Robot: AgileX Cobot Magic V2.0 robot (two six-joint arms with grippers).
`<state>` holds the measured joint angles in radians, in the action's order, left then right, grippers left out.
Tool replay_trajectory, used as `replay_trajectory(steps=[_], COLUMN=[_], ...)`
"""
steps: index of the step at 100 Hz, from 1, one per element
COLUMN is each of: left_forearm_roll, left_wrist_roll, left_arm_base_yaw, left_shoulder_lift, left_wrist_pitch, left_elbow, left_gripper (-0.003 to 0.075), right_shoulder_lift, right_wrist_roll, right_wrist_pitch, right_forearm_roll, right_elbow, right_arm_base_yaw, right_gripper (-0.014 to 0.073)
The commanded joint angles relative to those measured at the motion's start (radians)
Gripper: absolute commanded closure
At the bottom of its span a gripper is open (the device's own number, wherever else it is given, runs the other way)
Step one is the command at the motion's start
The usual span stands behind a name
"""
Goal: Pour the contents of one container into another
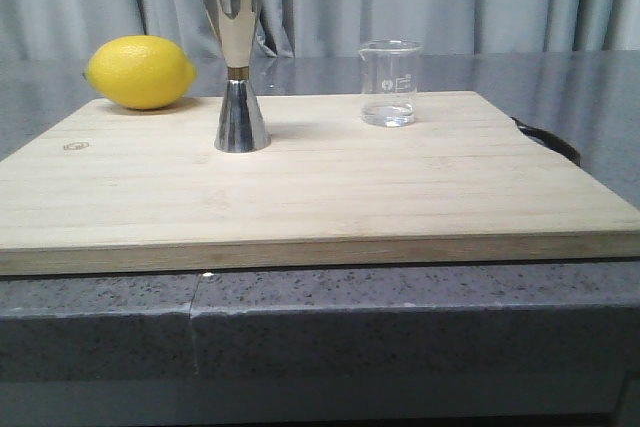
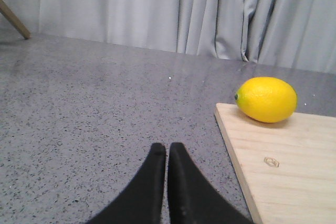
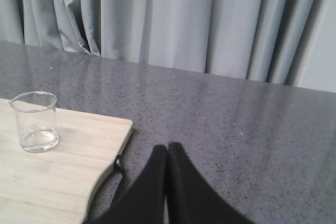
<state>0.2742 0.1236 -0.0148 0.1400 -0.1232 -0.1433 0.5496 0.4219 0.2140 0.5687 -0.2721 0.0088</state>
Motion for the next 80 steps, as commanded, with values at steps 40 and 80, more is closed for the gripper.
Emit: replay_trajectory(steps=[40, 80], left_forearm_roll=[-0.274, -0.32], left_wrist_roll=[-0.233, -0.233], left_arm_base_yaw=[0.017, 0.075], left_shoulder_lift=[-0.145, -0.172], left_wrist_pitch=[0.234, 0.22], left_elbow=[0.152, 0.154], left_gripper=[0.0739, 0.0739], right_shoulder_lift=[-0.001, 0.0], right_wrist_roll=[-0.007, -0.007], right_wrist_pitch=[0.059, 0.057], right_forearm_roll=[-0.012, -0.012], right_elbow=[-0.027, -0.027], right_arm_base_yaw=[-0.005, -0.005], right_gripper=[0.0645, 0.0645])
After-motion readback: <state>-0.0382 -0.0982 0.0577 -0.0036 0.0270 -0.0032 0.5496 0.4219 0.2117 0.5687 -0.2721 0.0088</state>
